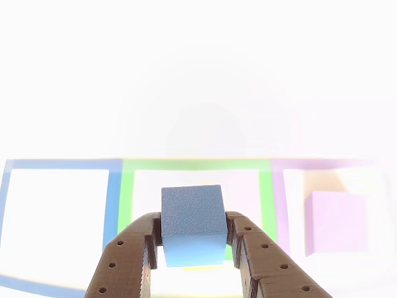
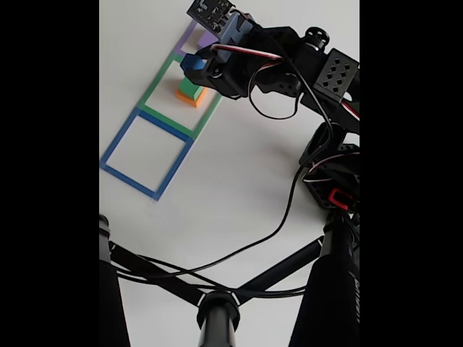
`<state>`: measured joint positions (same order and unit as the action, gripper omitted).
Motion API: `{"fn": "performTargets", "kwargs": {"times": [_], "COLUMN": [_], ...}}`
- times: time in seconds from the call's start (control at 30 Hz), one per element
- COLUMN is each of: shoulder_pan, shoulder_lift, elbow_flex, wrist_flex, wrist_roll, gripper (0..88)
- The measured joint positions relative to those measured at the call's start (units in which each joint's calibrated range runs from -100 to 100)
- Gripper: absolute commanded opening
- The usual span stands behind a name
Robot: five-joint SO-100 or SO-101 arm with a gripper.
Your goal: Tower of hanoi
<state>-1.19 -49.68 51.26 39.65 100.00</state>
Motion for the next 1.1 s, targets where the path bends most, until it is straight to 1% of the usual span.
{"fn": "performTargets", "kwargs": {"times": [0.23, 0.4, 0.53, 0.73, 1.1], "shoulder_pan": [0.0, 0.3, 1.1, 2.2, 2.2], "shoulder_lift": [0.6, 5.4, 7.9, 10.6, 22.4], "elbow_flex": [18.6, 25.3, 28.8, 32.3, 34.8], "wrist_flex": [-26.5, -40.8, -48.4, -55.8, -71.7], "wrist_roll": [0.0, 0.0, 0.0, 0.0, 0.0], "gripper": [3.6, 3.6, 3.6, 3.6, 3.7]}}
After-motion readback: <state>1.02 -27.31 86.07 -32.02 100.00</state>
